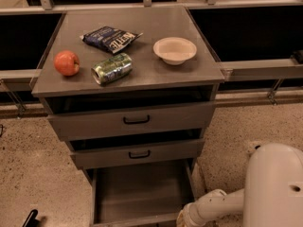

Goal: Close bottom drawer

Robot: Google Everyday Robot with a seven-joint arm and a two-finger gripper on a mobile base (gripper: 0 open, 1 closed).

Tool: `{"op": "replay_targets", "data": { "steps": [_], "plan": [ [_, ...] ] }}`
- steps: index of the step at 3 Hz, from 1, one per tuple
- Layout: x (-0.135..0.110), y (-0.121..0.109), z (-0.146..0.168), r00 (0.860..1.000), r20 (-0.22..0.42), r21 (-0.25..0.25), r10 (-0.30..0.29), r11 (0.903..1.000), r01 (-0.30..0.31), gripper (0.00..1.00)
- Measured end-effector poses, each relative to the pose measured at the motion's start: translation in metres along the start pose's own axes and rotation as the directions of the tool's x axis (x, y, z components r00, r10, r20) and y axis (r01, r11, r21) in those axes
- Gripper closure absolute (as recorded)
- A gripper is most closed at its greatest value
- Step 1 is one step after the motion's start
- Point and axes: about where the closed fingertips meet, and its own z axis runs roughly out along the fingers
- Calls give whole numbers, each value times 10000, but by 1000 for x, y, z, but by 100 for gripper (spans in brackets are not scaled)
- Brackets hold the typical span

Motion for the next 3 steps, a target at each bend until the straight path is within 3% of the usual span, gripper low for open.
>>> {"op": "replay_targets", "data": {
  "steps": [2,3],
  "plan": [
    [10,4,42,9999,74,21,71,10000,-71,100],
    [10,5,43,9999,83,2,83,10000,-83,82]
  ]
}}
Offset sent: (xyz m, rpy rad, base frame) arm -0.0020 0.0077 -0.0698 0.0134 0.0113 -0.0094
